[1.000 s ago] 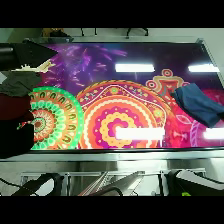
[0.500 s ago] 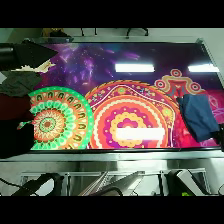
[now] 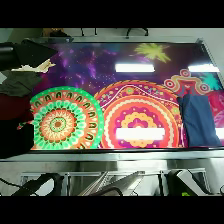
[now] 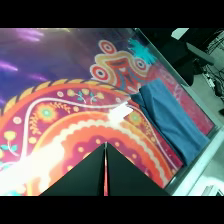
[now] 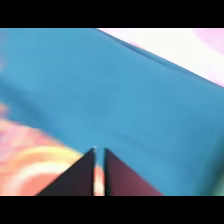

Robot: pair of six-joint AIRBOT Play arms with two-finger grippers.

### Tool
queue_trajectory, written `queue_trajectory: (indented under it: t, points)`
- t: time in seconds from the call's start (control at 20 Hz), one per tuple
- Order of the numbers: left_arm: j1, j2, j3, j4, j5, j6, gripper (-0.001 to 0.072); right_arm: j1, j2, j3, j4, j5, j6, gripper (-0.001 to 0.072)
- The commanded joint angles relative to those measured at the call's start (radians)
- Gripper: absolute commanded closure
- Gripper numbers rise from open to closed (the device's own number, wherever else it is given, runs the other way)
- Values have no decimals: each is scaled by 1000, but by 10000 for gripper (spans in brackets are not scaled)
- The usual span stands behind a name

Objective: Fold the shirts.

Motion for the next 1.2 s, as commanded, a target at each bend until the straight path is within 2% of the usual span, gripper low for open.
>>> queue_trajectory:
  t: [0.0, 0.15, 0.35, 0.55, 0.8, 1.15]
  points:
    - [1, 1, 0, 1, 51, 48, 692, 81, -33, 177, 334, 47, -87, 691]
    - [-14, 38, -69, 3, 44, 19, 695, 334, -14, 177, 286, 62, -97, 691]
    - [-64, 237, -381, 12, 47, 3, 695, 781, 36, 84, 148, 49, -92, 691]
    - [-146, 457, -708, 83, 75, -51, 695, 1136, 58, -72, -20, -57, 0, 691]
    - [-193, 603, -882, 79, 113, -70, 691, 1210, 19, -81, -37, -55, 10, 691]
    - [-191, 649, -923, 72, 126, -74, 691, 1210, 12, -81, -37, -55, 10, 691]
